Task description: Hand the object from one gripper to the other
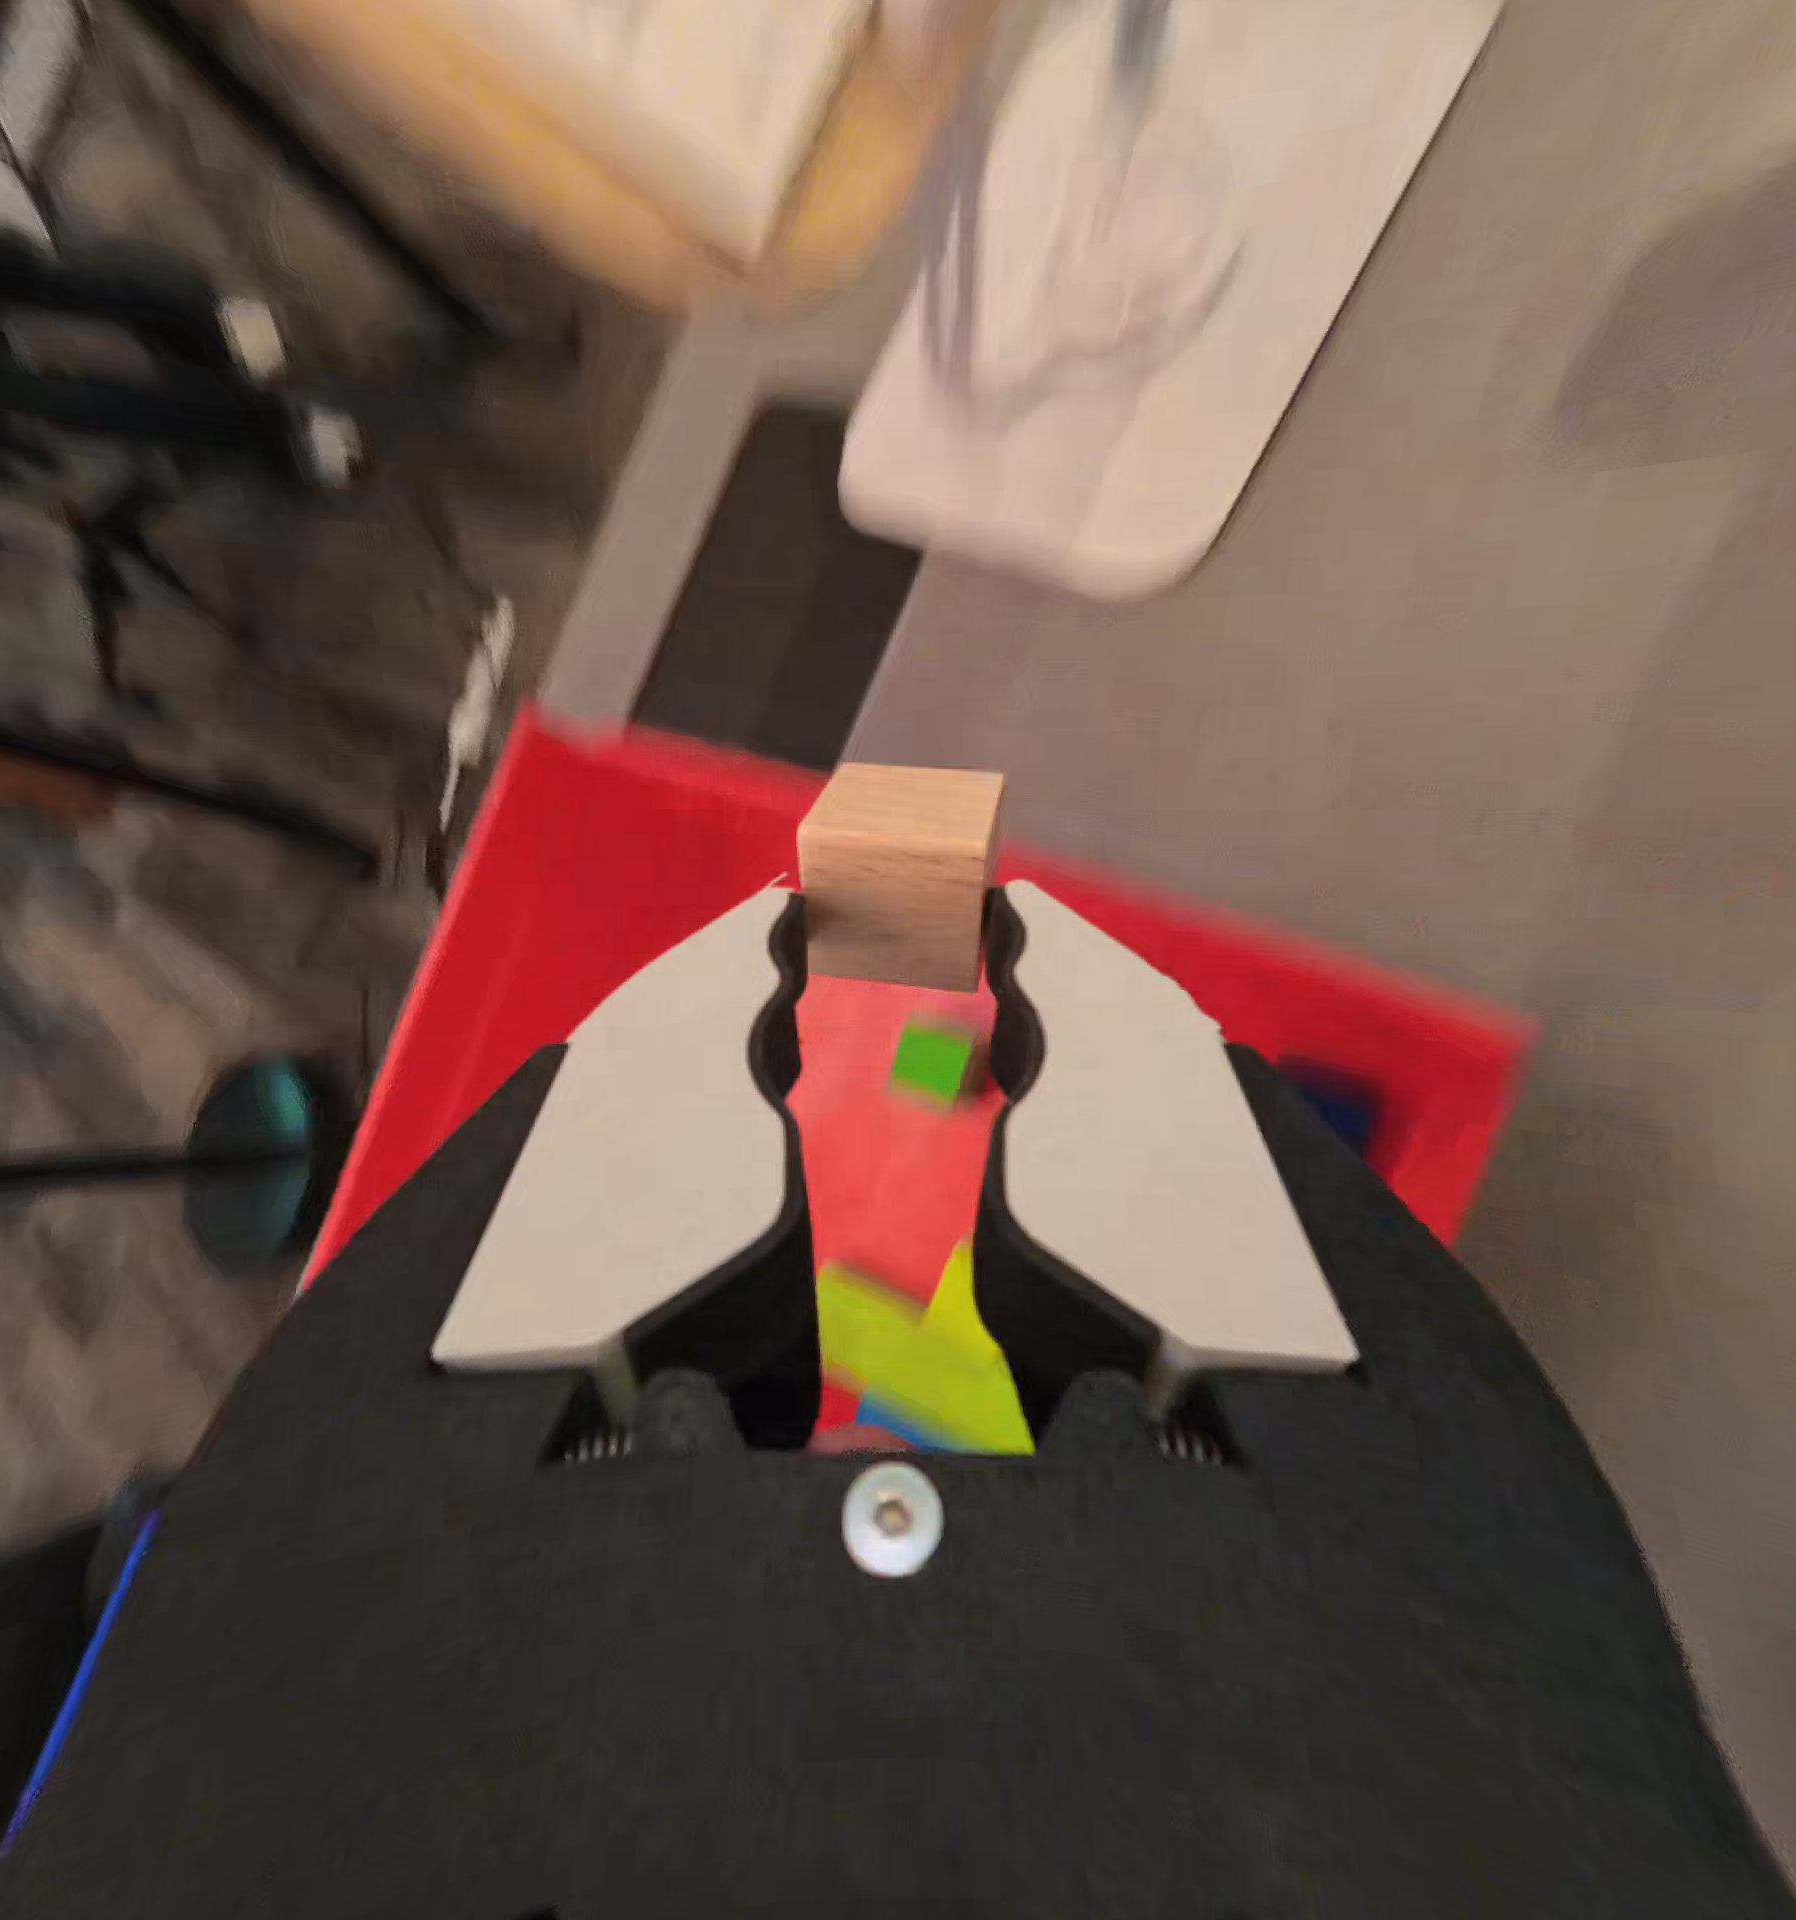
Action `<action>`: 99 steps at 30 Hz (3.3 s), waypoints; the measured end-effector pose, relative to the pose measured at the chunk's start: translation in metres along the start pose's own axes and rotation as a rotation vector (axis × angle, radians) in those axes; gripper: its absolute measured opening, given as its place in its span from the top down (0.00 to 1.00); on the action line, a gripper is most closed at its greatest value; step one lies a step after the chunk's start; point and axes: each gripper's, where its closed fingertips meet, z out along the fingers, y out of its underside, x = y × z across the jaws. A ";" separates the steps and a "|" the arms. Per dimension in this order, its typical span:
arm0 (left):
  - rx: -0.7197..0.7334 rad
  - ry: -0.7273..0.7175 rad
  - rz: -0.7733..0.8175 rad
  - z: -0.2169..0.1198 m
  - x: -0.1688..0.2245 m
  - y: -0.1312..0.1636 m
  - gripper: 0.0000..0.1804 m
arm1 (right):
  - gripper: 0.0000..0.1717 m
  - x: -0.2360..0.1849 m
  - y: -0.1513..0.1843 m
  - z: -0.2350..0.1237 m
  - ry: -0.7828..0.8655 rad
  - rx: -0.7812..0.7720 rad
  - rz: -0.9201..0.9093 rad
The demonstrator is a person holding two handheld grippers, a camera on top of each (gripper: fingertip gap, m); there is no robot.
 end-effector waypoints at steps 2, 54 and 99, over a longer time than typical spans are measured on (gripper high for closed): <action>0.226 0.009 0.020 -0.016 0.031 -0.064 0.82 | 0.76 -0.009 -0.055 0.012 0.007 0.203 0.006; 0.522 0.142 0.078 -0.017 0.142 -0.186 0.99 | 0.82 0.060 0.324 0.007 -0.330 -0.872 0.128; -0.549 0.341 0.264 0.042 0.044 0.145 0.79 | 0.75 0.002 0.151 -0.008 -0.138 -0.691 -0.008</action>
